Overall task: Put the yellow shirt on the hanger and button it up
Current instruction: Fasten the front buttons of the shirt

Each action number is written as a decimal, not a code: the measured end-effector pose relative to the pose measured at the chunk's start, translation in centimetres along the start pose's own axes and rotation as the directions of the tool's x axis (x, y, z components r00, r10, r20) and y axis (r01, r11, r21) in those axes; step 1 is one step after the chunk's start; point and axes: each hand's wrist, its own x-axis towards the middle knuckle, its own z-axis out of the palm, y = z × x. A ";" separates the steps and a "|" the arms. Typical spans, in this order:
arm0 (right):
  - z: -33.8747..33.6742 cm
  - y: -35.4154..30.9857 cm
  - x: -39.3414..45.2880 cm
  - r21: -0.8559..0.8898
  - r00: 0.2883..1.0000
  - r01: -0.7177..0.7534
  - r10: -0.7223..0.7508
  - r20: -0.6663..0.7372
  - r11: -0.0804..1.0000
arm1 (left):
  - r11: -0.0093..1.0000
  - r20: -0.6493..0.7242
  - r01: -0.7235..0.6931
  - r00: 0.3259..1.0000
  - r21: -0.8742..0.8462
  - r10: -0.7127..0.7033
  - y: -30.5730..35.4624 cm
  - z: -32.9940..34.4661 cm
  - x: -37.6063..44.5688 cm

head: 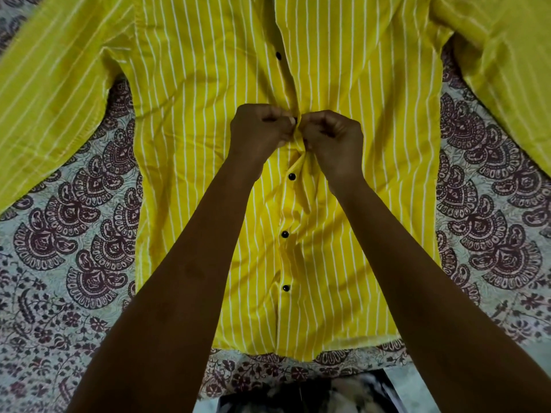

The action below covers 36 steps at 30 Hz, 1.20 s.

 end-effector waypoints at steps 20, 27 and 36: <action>2.3 0.4 -1.5 -0.446 0.946 0.205 -0.294 -0.139 0.871 | 0.898 0.046 0.204 0.978 -0.391 -0.202 -0.1 0.7 -0.4; 0.9 -0.3 -0.8 -0.256 0.993 0.072 -0.092 -0.069 0.964 | 0.933 -0.041 0.219 0.970 -0.287 -0.240 -0.3 1.4 0.3; 0.3 -1.5 1.6 -0.215 0.971 -0.191 0.216 0.099 0.958 | 0.905 -0.177 -0.292 0.918 0.309 0.356 -1.5 1.5 -0.1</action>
